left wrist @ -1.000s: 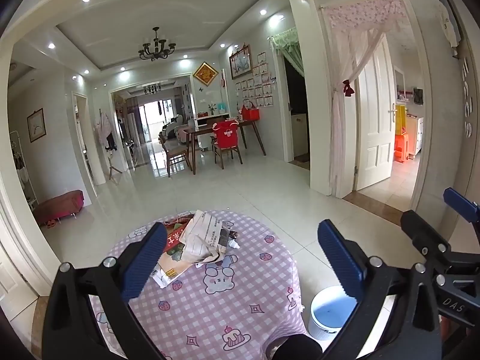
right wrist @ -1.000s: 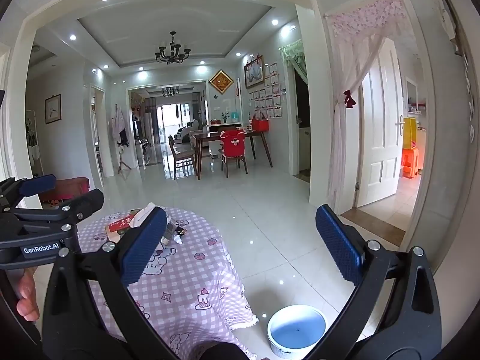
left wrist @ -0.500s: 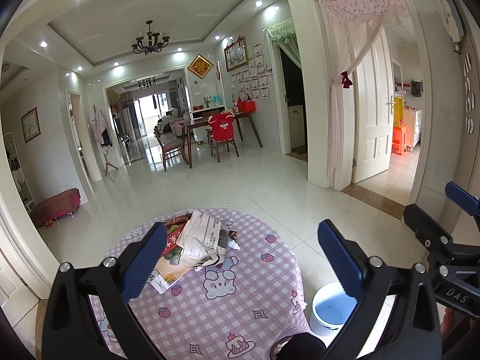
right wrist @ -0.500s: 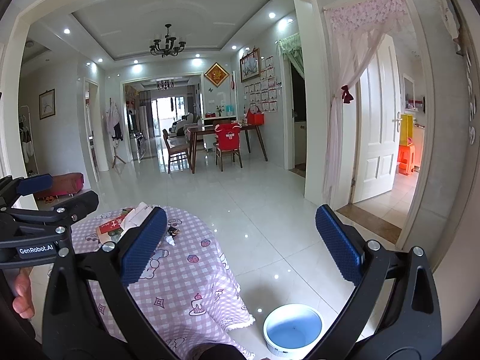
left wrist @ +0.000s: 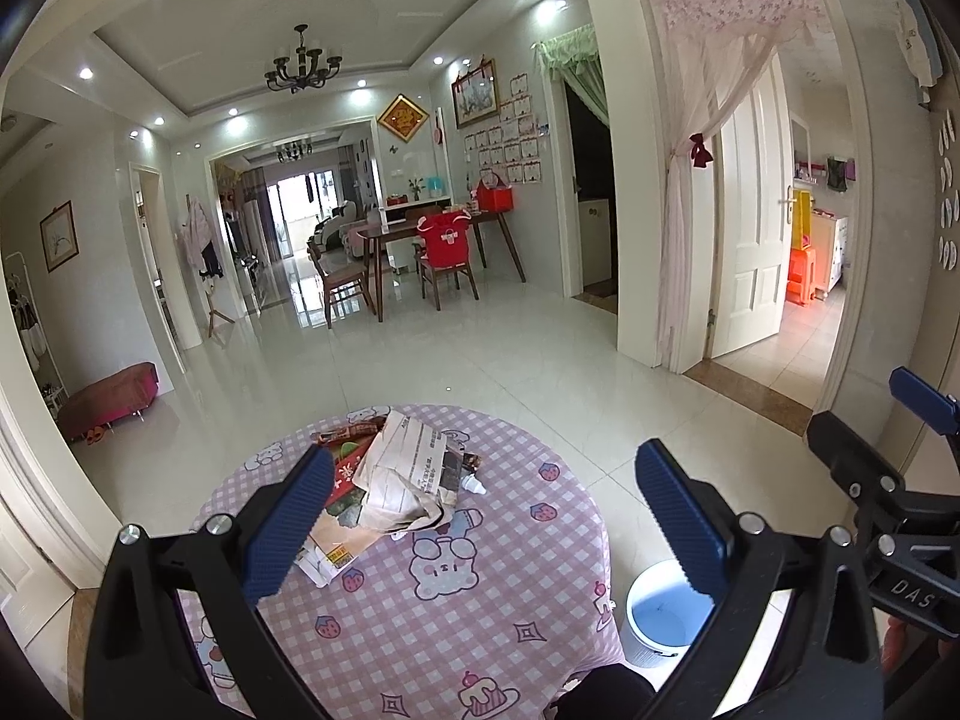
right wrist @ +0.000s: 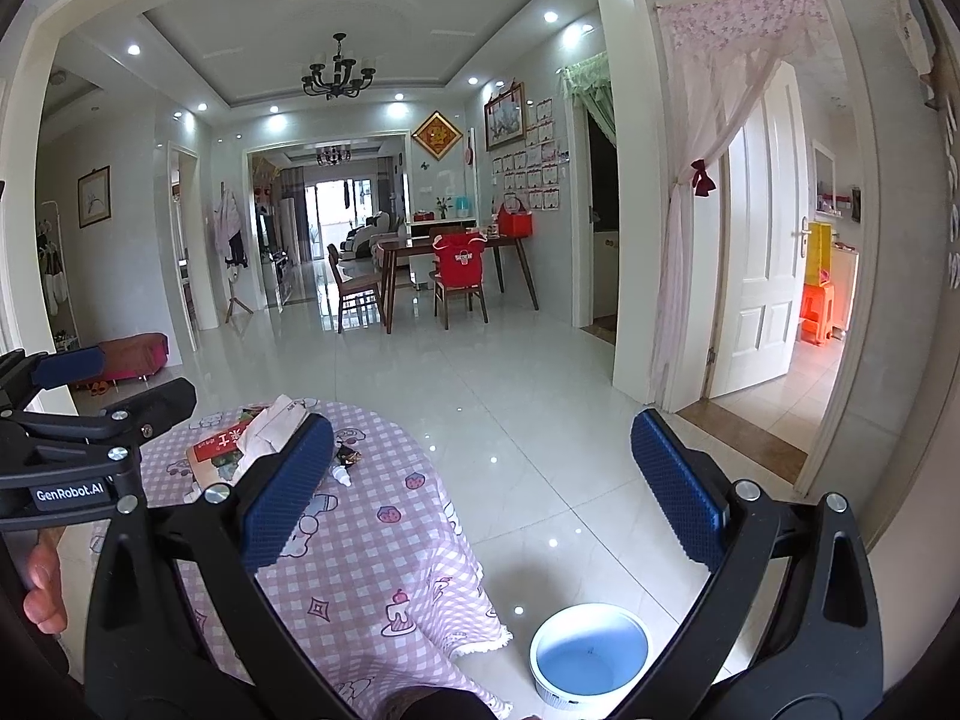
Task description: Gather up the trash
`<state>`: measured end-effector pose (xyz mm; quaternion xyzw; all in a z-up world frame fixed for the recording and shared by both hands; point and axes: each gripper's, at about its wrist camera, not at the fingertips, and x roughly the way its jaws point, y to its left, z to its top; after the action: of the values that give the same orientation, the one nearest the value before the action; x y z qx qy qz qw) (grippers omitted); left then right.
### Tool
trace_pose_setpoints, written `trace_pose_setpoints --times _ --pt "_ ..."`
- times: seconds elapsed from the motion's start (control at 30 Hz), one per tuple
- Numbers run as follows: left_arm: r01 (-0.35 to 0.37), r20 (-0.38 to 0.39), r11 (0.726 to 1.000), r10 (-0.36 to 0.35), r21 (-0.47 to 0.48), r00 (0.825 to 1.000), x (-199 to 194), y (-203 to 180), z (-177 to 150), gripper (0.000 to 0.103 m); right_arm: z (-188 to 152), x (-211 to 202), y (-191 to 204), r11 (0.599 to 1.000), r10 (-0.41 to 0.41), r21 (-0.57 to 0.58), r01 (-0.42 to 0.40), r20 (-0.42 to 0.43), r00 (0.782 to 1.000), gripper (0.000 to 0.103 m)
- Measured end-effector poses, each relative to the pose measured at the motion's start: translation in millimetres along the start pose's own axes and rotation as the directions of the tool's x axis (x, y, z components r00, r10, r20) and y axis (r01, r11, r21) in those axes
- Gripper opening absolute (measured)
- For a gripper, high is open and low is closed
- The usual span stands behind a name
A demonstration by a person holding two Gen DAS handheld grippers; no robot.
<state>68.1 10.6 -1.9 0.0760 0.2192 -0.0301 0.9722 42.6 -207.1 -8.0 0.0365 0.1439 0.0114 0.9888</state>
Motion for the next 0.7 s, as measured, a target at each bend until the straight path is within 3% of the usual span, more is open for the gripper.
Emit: trace_pose_setpoints --times 0.7 --pt "0.001 -0.027 1.000 -0.001 0.003 1.000 10.9 -3.5 0.6 0.099 -2.2 14.4 2.6 1.000 0.012 0.005 -0.012 -0.024 1.000 0.097"
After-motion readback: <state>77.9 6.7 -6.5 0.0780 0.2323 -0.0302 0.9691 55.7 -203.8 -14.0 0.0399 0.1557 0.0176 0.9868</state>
